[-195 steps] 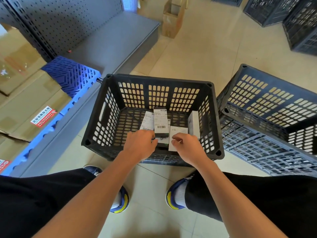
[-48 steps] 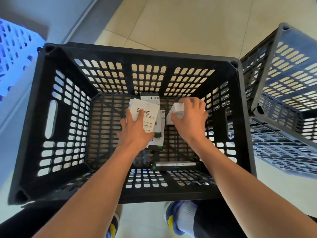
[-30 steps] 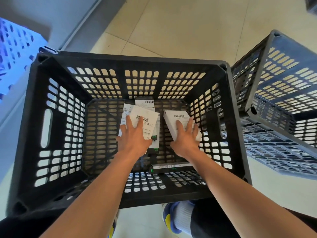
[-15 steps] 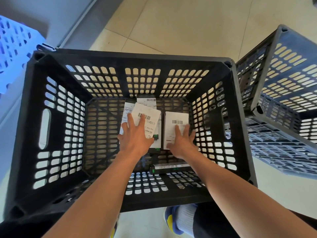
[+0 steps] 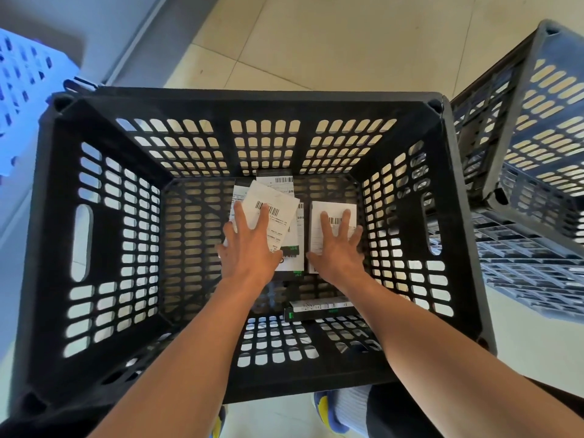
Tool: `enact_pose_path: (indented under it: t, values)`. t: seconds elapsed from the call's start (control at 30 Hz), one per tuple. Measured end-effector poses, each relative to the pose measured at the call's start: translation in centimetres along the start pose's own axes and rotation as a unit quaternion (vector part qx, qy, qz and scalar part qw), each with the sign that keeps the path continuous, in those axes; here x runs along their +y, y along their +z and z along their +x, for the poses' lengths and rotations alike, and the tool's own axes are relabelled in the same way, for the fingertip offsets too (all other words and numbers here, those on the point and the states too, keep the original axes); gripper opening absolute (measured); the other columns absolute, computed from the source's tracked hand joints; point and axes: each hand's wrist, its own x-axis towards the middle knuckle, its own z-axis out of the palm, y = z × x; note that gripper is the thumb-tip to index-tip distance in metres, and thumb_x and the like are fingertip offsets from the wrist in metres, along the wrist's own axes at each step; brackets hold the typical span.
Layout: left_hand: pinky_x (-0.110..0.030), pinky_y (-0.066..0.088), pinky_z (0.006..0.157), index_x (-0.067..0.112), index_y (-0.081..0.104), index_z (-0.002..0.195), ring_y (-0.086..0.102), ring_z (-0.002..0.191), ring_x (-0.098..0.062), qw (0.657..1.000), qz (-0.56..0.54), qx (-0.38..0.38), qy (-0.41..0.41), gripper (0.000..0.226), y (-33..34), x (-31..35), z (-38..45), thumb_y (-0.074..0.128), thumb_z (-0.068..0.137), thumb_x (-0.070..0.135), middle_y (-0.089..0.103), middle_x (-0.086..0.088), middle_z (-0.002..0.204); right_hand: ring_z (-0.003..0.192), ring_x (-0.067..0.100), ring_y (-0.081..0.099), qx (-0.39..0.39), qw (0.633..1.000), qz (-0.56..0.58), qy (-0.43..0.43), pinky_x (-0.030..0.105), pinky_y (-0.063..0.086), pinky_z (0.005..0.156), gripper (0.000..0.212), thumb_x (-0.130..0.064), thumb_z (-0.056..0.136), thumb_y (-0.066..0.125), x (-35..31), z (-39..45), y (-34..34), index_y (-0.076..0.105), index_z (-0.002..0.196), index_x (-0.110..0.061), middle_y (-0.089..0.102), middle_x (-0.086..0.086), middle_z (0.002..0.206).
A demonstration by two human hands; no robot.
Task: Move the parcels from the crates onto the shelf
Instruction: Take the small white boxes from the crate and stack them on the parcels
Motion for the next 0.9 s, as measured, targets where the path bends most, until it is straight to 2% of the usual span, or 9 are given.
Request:
enact_pose_path:
  t: [0.17,0.27,0.43,0.63,0.73,0.9]
  values:
    - [-0.062,0.041,0.103,0.037,0.007,0.157,0.024,0.141,-0.039,1.0,0.005,-0.002,-0.002,0.1,-0.3,0.0,0.0,0.074,0.084,0.051,-0.006,-0.007,0.164,0.147,0.047,-0.029,-0.007,1.0,-0.005,-0.008,0.074,0.026,0.11,0.106,-0.044,0.094,0.065,-0.1,0.2,0.1,-0.02,0.157,-0.036,-0.042,0.004,0.158]
    - [-0.062,0.042,0.101,0.037,0.009,0.157,0.025,0.14,-0.038,1.0,0.006,-0.001,0.001,0.099,-0.4,-0.1,-0.1,0.074,0.083,0.051,-0.003,-0.006,0.164,0.149,0.045,-0.025,0.008,1.0,0.002,-0.007,0.074,0.022,0.114,0.105,-0.04,0.092,0.068,0.0,0.1,-0.5,-0.013,0.159,-0.038,-0.039,0.002,0.16]
    - [-0.062,0.042,0.101,0.036,0.01,0.157,0.026,0.139,-0.037,1.0,0.016,-0.007,0.002,0.097,-1.3,-0.6,-0.5,0.072,0.084,0.05,-0.001,-0.006,0.163,0.152,0.042,-0.016,0.065,0.997,-0.03,-0.019,0.072,0.019,0.114,0.098,-0.052,0.088,0.067,0.1,-1.2,-2.5,0.002,0.159,-0.036,-0.034,0.002,0.162]
    - [-0.063,0.046,0.097,0.035,0.011,0.156,0.028,0.135,-0.039,0.999,0.007,0.028,0.018,0.096,-4.3,-0.8,-2.1,0.071,0.082,0.051,0.004,-0.006,0.161,0.152,0.043,-0.005,0.14,0.987,-0.018,-0.077,0.071,0.014,0.116,0.083,-0.056,0.089,0.059,-0.6,-5.9,-5.7,0.016,0.158,-0.036,-0.014,0.002,0.168]
    - [-0.062,0.044,0.101,0.035,0.012,0.157,0.028,0.135,-0.037,0.999,0.001,0.033,0.009,0.099,-6.7,-1.0,-3.8,0.073,0.081,0.052,0.006,-0.007,0.16,0.152,0.042,0.002,0.154,0.983,-0.024,-0.095,0.068,0.017,0.117,0.079,-0.059,0.089,0.059,-1.7,-8.6,-7.2,0.022,0.156,-0.037,0.0,0.005,0.169]
    - [-0.062,0.042,0.103,0.035,0.012,0.158,0.027,0.137,-0.035,0.998,-0.011,0.064,-0.011,0.1,-11.4,-2.0,-8.2,0.072,0.081,0.057,0.01,-0.007,0.156,0.152,0.035,0.005,0.199,0.971,-0.01,-0.136,0.063,0.018,0.117,0.08,-0.062,0.086,0.063,-4.1,-13.2,-9.6,0.025,0.154,-0.04,0.005,0.0,0.167]
